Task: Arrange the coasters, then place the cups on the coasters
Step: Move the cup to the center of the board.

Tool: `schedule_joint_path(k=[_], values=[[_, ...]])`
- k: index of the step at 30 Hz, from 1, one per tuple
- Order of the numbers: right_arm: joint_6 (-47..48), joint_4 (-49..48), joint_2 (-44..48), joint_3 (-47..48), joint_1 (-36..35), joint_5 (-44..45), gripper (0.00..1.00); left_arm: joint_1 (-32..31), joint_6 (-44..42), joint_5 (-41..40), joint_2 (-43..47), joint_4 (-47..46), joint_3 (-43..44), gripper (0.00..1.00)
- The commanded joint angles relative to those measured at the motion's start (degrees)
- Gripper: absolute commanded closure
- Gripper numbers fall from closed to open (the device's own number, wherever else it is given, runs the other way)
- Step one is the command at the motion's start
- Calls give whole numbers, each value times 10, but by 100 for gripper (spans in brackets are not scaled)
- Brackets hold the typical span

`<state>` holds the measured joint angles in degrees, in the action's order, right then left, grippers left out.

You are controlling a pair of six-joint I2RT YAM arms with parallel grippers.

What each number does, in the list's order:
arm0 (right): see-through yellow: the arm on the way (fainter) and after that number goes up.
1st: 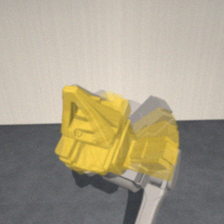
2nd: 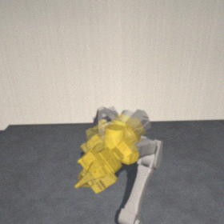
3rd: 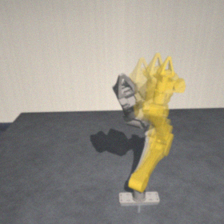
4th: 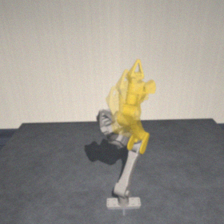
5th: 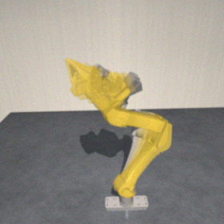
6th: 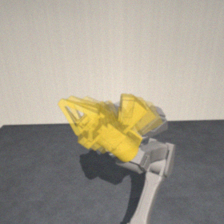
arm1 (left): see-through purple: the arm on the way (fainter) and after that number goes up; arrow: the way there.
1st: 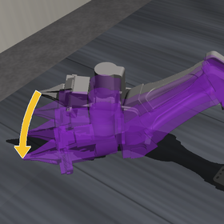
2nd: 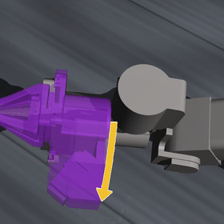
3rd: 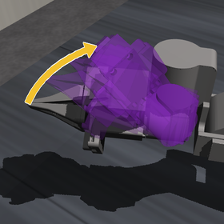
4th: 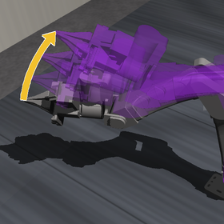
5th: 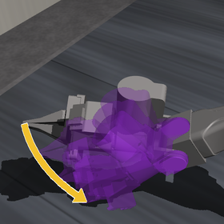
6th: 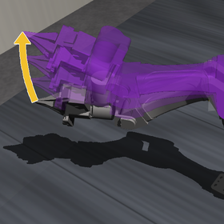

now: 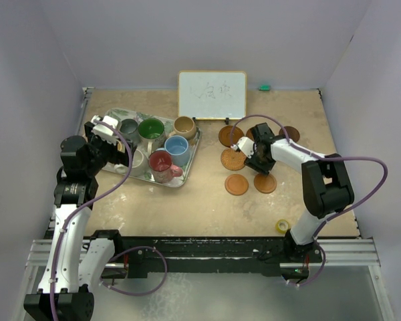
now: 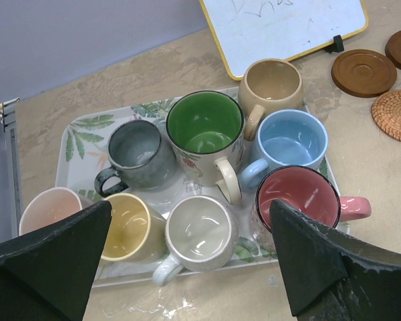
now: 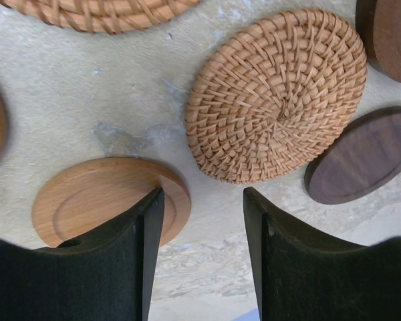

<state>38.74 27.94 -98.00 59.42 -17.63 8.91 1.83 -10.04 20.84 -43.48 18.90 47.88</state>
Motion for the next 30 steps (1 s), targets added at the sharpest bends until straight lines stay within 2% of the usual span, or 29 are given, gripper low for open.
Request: schedule_joint_path(k=[1,19,30], values=[[-29,-19,-18,6,-2,-68,45,3,-6,8,3,-27,-1,2],[8,-8,0,5,25,-16,45,3,-6,10,9,-25,-2,2],[-4,46,48,40,54,-86,44,4,-7,11,8,-25,-2,2]])
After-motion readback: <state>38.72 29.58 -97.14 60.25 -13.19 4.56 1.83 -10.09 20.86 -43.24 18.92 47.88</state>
